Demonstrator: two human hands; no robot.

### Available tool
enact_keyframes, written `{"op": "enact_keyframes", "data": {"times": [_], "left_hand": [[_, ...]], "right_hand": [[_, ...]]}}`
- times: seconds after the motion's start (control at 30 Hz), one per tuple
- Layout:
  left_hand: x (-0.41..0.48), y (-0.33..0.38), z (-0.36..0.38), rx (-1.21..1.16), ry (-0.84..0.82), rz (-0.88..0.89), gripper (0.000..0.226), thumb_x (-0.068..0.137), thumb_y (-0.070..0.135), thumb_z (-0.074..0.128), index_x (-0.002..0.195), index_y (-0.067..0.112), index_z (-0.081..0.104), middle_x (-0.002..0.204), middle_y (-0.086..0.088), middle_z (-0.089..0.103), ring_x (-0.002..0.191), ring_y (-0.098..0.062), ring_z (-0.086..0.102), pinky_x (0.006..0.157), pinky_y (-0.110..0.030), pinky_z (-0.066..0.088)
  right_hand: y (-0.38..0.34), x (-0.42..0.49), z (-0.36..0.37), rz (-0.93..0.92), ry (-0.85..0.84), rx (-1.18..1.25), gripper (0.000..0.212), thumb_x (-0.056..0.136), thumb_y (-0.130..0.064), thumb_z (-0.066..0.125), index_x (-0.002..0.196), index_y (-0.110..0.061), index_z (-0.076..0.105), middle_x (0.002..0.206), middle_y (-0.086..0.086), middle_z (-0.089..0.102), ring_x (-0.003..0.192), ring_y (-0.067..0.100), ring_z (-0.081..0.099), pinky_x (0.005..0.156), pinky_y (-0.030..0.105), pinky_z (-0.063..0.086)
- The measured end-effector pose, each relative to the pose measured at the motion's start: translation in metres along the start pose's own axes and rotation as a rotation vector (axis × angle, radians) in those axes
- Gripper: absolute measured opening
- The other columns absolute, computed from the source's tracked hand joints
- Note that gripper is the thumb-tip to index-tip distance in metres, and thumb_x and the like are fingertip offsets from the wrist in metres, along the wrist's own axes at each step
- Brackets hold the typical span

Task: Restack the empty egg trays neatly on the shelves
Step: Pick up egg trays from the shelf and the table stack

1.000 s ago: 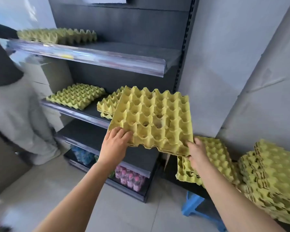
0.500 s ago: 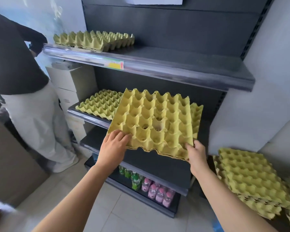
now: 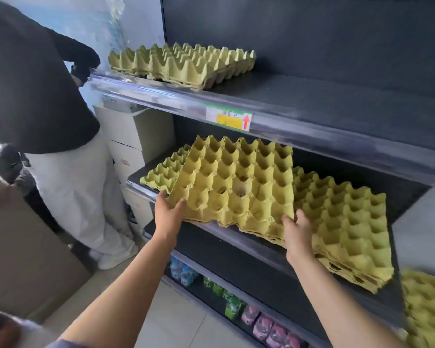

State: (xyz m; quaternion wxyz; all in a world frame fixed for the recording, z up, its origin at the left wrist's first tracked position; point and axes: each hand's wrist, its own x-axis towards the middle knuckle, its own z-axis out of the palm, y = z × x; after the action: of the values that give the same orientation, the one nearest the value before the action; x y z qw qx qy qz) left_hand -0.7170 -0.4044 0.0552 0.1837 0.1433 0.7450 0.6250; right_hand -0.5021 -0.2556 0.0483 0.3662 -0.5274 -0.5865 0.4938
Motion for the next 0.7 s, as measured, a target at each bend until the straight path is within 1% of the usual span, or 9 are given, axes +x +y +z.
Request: {"op": "enact_keyframes", "data": {"times": [0.1,0.2,0.3,0.33,0.4,0.47,0.53,0.6,0.7], "left_hand": [[0.035,0.009,-0.007,0.027,0.023,0.005,0.055,0.092,0.02,0.057,0.141,0.012,0.035,0.138,-0.007,0.043,0.121,-0.025,0.047,0.103,-0.038,0.041],[0.076,0.011,-0.016,0.048,0.046,0.025,0.047,0.091,0.016,0.056,0.135,0.008,0.042,0.128,-0.007,0.051,0.112,-0.022,0.052,0.09,-0.029,0.042],[0.119,0.012,-0.03,0.02,0.016,0.033,0.045,0.087,0.015,0.058,0.13,0.009,0.046,0.122,-0.007,0.055,0.106,-0.022,0.054,0.088,-0.032,0.045],[0.134,0.011,-0.035,0.019,-0.014,0.046,0.048,0.084,0.018,0.062,0.129,0.01,0.046,0.12,-0.007,0.055,0.106,-0.022,0.054,0.088,-0.032,0.045],[0.162,0.012,-0.049,0.062,-0.105,0.077,0.061,0.072,0.033,0.07,0.125,0.015,0.047,0.119,-0.006,0.053,0.106,-0.022,0.054,0.09,-0.033,0.046],[0.189,0.012,-0.061,0.152,-0.154,0.092,0.066,0.064,0.041,0.074,0.121,0.023,0.047,0.124,-0.008,0.049,0.11,-0.023,0.053,0.097,-0.039,0.045],[0.213,0.01,-0.071,0.226,-0.194,0.098,0.055,0.075,0.027,0.074,0.123,0.017,0.048,0.128,-0.011,0.042,0.108,-0.023,0.049,0.1,-0.034,0.04],[0.231,0.006,-0.077,0.316,-0.221,0.096,0.048,0.084,0.015,0.067,0.128,0.01,0.047,0.13,-0.012,0.035,0.105,-0.023,0.045,0.095,-0.028,0.035],[0.25,-0.002,-0.081,0.417,-0.315,0.062,0.049,0.086,0.014,0.063,0.132,0.009,0.045,0.133,-0.014,0.031,0.112,-0.03,0.044,0.096,-0.03,0.035]], "right_hand": [[-0.013,0.014,0.034,-0.002,-0.03,-0.02,0.046,0.099,-0.013,0.043,0.144,-0.008,0.036,0.147,0.012,0.041,0.13,0.028,0.044,0.108,0.038,0.037],[-0.023,0.023,0.069,0.035,-0.09,-0.011,0.049,0.101,-0.016,0.042,0.148,-0.012,0.03,0.147,0.01,0.04,0.131,0.027,0.043,0.106,0.038,0.037],[-0.028,0.027,0.107,0.043,-0.136,0.0,0.052,0.099,-0.021,0.047,0.148,-0.016,0.031,0.146,0.007,0.042,0.129,0.024,0.044,0.109,0.043,0.037],[-0.029,0.027,0.12,0.051,-0.137,0.001,0.052,0.098,-0.022,0.048,0.147,-0.016,0.031,0.145,0.006,0.043,0.129,0.024,0.044,0.109,0.043,0.036],[-0.033,0.026,0.148,0.061,-0.113,-0.004,0.05,0.099,-0.022,0.048,0.146,-0.015,0.033,0.142,0.003,0.044,0.127,0.022,0.045,0.106,0.036,0.037],[-0.038,0.025,0.174,0.054,-0.087,-0.007,0.046,0.099,-0.02,0.047,0.144,-0.013,0.037,0.136,0.003,0.048,0.121,0.019,0.048,0.096,0.029,0.038],[-0.043,0.023,0.199,0.052,-0.047,0.018,0.042,0.099,-0.016,0.047,0.141,-0.011,0.04,0.13,-0.002,0.049,0.114,0.016,0.049,0.092,0.028,0.038],[-0.047,0.022,0.218,0.059,0.014,-0.005,0.043,0.099,-0.014,0.046,0.142,-0.009,0.04,0.122,-0.004,0.044,0.111,0.013,0.045,0.096,0.03,0.039],[-0.042,0.027,0.24,0.086,0.091,-0.096,0.042,0.098,-0.019,0.048,0.139,-0.011,0.043,0.13,0.008,0.051,0.119,0.024,0.051,0.102,0.042,0.044]]}}
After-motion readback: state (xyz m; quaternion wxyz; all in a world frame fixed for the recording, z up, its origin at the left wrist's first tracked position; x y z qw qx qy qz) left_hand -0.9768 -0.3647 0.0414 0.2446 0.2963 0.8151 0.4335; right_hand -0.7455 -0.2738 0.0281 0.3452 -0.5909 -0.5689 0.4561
